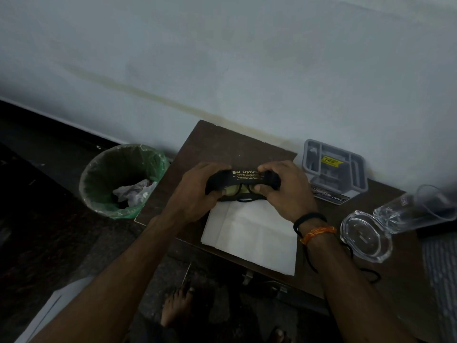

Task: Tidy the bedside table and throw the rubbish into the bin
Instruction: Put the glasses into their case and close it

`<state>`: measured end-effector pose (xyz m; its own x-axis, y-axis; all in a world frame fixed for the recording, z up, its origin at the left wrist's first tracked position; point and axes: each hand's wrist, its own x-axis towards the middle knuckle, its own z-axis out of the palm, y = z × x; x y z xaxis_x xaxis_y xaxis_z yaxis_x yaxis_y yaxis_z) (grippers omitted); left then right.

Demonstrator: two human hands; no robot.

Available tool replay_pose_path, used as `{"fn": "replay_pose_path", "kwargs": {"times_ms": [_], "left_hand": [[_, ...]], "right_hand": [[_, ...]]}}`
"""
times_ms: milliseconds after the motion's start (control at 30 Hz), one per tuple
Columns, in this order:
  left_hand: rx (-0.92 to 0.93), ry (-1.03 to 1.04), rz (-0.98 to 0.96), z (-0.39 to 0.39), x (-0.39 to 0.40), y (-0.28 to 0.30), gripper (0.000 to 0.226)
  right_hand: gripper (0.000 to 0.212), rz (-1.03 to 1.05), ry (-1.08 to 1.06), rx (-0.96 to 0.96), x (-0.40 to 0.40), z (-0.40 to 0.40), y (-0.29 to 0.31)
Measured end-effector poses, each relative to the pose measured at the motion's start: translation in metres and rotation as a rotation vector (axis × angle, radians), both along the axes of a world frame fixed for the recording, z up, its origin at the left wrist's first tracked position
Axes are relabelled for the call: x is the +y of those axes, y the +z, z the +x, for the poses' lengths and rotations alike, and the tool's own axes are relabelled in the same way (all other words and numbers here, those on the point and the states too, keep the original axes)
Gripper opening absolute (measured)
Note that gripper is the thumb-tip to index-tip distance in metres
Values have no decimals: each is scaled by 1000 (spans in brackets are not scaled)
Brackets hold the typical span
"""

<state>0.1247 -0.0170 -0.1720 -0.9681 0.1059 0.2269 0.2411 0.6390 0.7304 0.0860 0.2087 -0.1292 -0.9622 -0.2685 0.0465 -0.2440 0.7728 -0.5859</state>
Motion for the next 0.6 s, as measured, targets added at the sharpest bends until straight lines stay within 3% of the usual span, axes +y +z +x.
{"fn": "replay_pose_path", "kwargs": {"times_ms": [200,367,500,600], "left_hand": [[-45,-92,68,4,-4,8,63],[10,-139,-66,3,-2,6,69],[52,-137,-62,4,0,9,62],[63,-125,-21,3,-2,11,59]], "right_hand": [[50,-37,-1,-98,3,0,2],[57,24,29,-108,8,1,0],[78,44,119,-153,10,1,-3],[88,108,156,-79,9,1,-12]]}}
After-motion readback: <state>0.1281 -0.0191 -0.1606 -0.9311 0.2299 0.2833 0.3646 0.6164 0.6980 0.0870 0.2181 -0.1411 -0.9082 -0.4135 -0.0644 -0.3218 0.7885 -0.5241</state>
